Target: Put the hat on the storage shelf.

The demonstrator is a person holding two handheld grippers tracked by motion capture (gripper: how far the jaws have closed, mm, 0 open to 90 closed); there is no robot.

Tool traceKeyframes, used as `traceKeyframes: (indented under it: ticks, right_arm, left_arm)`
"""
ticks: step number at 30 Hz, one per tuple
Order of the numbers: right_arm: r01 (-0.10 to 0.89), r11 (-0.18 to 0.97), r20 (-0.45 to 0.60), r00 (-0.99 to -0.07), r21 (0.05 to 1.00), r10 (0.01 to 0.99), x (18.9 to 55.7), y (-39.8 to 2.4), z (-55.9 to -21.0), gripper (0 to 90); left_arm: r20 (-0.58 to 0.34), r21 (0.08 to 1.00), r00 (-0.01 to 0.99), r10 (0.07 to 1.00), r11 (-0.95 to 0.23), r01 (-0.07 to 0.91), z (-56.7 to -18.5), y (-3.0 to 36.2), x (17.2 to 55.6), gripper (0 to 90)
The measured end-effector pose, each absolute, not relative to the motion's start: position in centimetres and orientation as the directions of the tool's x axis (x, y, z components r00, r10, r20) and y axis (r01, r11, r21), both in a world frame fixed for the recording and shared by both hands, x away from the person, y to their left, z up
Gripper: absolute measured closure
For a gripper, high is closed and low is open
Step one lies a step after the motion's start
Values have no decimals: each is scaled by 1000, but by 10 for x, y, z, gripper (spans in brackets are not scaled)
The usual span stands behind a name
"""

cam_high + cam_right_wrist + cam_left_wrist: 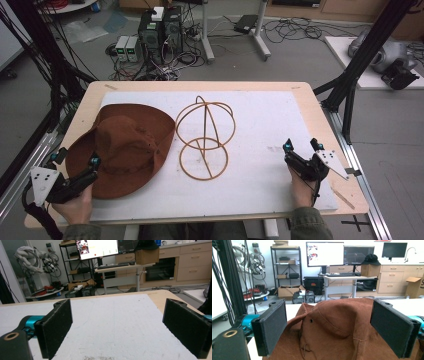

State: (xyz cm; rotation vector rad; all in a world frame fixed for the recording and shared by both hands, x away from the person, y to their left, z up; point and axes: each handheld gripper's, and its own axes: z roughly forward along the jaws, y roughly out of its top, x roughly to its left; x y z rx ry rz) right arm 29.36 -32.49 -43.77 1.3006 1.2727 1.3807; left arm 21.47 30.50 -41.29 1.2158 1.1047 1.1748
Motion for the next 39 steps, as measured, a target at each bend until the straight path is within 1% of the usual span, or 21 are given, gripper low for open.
traceKeyframes:
  ticks: [16, 31, 36, 39]
  right_arm:
    - [73, -151, 158, -113, 986, 981, 293, -326, -437, 84]
    - [43, -159, 162, -102, 986, 981, 290, -329, -434, 84]
    - [42, -158, 162, -102, 987, 982, 290, -329, -434, 84]
    - [43, -162, 165, -102, 986, 981, 290, -328, -434, 84]
  left_arm:
    - [6, 998, 89, 996, -1, -57, -412, 304, 215, 143]
    - [14, 998, 97, 995, -8, -56, -410, 302, 216, 144]
    - [34, 998, 109, 993, -29, -47, -408, 299, 217, 143]
    - [65, 997, 121, 991, -60, -46, -405, 294, 218, 143]
